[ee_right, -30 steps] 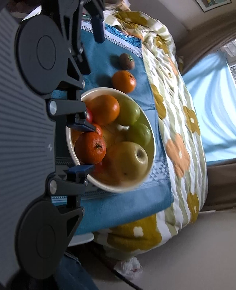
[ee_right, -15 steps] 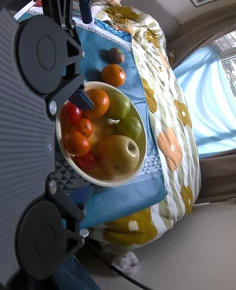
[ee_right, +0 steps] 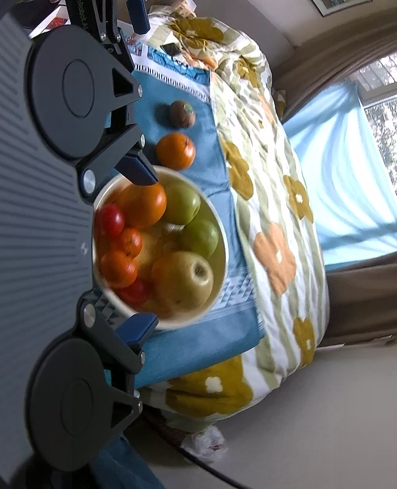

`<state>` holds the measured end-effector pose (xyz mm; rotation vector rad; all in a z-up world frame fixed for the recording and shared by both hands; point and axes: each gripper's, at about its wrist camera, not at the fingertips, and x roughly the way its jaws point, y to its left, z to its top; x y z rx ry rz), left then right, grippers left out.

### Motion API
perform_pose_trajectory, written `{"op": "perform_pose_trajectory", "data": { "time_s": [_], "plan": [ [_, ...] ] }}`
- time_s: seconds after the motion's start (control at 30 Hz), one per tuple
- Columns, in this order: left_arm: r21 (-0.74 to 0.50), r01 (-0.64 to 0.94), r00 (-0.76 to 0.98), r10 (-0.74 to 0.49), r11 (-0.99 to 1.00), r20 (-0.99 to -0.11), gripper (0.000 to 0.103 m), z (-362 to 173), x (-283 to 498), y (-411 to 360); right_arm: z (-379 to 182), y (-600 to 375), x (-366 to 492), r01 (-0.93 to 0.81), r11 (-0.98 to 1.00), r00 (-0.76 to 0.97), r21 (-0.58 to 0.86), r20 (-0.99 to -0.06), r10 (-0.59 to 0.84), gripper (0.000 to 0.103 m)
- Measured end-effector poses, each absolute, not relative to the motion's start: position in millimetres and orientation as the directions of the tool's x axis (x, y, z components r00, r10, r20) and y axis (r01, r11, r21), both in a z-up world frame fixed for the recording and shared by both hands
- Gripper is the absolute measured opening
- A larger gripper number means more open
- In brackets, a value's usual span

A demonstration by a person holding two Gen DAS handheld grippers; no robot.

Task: Organize fruits
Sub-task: 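Grasp the kiwi with the left tool while the right tool grasps the orange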

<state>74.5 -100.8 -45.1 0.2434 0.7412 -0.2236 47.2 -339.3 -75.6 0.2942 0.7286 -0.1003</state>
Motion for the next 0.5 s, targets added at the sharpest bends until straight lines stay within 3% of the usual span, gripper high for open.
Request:
{"op": "perform_pose_trajectory", "data": {
  "time_s": [0.33,0.5],
  "plan": [
    [0.124,0.247,0.739,-0.104,0.961,-0.665,0.086,-27.9,95.8,-51.5,-52.1,-291.5,68.9,0.156,0.967,0.762,0.203,-0.648,0.013,0.103],
    [0.147,0.265,0.746,-0.106,0.953,-0.658,0.099,-25.4,116.5,-31.0,-49.4,-262.9,85.3,0.102,0.980,0.765,0.168,-0.643,0.030,0.103]
  ]
}}
